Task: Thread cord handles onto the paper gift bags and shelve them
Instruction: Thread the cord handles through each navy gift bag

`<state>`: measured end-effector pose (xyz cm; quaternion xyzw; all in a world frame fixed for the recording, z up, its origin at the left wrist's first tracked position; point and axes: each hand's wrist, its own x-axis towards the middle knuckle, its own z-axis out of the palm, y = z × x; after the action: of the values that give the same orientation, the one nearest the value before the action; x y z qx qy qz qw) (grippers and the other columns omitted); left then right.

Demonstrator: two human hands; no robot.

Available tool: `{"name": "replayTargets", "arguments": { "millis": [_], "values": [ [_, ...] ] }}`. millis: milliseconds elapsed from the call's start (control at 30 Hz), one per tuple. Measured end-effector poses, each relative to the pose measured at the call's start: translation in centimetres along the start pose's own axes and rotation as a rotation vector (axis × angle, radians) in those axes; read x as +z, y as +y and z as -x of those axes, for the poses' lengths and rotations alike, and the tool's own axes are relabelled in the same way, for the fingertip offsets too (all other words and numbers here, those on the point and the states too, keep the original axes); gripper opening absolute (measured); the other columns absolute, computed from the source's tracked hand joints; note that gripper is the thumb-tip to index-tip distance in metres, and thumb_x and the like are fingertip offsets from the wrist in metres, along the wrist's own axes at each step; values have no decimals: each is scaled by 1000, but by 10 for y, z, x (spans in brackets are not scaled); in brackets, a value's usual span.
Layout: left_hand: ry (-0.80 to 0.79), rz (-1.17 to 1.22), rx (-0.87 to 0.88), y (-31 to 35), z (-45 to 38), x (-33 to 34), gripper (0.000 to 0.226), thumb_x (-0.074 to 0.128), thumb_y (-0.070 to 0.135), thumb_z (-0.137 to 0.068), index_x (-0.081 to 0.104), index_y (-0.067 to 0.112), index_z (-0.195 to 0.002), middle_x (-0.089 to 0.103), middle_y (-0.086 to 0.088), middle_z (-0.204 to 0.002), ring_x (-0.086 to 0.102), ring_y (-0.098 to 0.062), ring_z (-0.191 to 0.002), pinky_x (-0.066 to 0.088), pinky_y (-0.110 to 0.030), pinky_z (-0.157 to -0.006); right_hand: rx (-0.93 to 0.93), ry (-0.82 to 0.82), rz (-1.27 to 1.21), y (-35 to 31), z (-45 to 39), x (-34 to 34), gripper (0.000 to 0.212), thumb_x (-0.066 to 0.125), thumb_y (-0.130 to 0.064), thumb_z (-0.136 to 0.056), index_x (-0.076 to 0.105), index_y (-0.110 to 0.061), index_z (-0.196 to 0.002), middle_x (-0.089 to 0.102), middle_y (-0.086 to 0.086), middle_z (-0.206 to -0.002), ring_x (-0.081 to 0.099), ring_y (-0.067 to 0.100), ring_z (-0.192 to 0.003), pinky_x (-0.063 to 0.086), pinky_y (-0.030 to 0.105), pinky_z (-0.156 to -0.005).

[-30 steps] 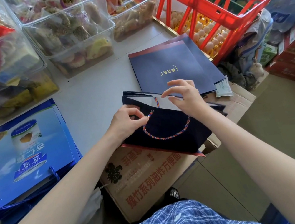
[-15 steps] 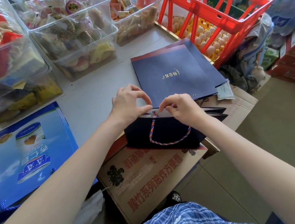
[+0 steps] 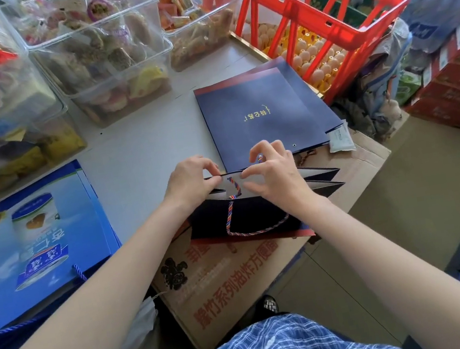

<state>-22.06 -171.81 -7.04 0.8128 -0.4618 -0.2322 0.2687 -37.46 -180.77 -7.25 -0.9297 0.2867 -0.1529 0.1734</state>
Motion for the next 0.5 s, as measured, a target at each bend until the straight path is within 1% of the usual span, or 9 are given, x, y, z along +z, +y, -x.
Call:
{"name": "replayTargets", "arguments": {
  "millis": [67, 133, 233, 300, 367, 433, 500],
  "values": [
    [60, 16, -5, 2, 1, 4, 5, 65, 14, -81, 68, 15, -76, 64, 2, -110, 57, -23, -106, 39, -38, -97, 96, -26, 80, -8, 0, 1, 19, 72, -34, -78, 77, -19, -88, 44, 0, -92, 43, 27, -99, 22, 32, -78],
    [114, -8, -16, 5, 4, 7, 6, 65, 17, -81, 69, 16, -77, 63, 5, -112, 55, -22, -108, 36, -34, -95, 188, -83, 145, -16, -3, 2, 25, 67, -40, -83, 75, -21, -96, 38, -4, -92, 38, 23, -104, 17, 30, -78],
    [173, -8, -55, 7, 6, 10, 8, 65, 20, -82, 70, 16, -78, 63, 7, -113, 54, -21, -108, 33, -32, -91, 244, -60, 148, -27, -10, 5, 23, 66, -37, -84, 74, -20, -98, 39, -2, -93, 37, 23, -105, 20, 32, -82],
    [174, 12, -75, 7, 6, 10, 7, 65, 19, -82, 69, 16, -78, 62, 4, -113, 55, -21, -107, 36, -32, -92, 262, -57, 149, -30, -11, 7, 20, 64, -31, -86, 74, -18, -98, 42, 0, -95, 38, 24, -105, 22, 32, -84],
    [155, 23, -119, 5, 6, 8, 6, 65, 19, -82, 69, 16, -79, 60, 1, -114, 56, -21, -105, 39, -33, -93, 256, -78, 124, -30, -9, 8, 18, 62, -25, -87, 74, -14, -94, 40, 0, -95, 38, 24, -104, 22, 30, -83],
    [140, 4, -152, 3, 4, 6, 6, 65, 21, -82, 70, 17, -81, 59, -1, -116, 56, -21, -105, 40, -34, -93, 253, -75, 30, -27, -7, 6, 18, 61, -23, -86, 72, -9, -89, 38, 0, -94, 39, 23, -103, 24, 28, -82],
    [138, -19, -157, 4, 3, 7, 7, 65, 24, -83, 69, 19, -82, 58, -1, -116, 56, -21, -106, 37, -33, -93, 288, -56, -94, -23, -5, 0, 18, 60, -22, -87, 71, -7, -87, 43, 1, -95, 42, 22, -102, 28, 29, -85]
  ]
}}
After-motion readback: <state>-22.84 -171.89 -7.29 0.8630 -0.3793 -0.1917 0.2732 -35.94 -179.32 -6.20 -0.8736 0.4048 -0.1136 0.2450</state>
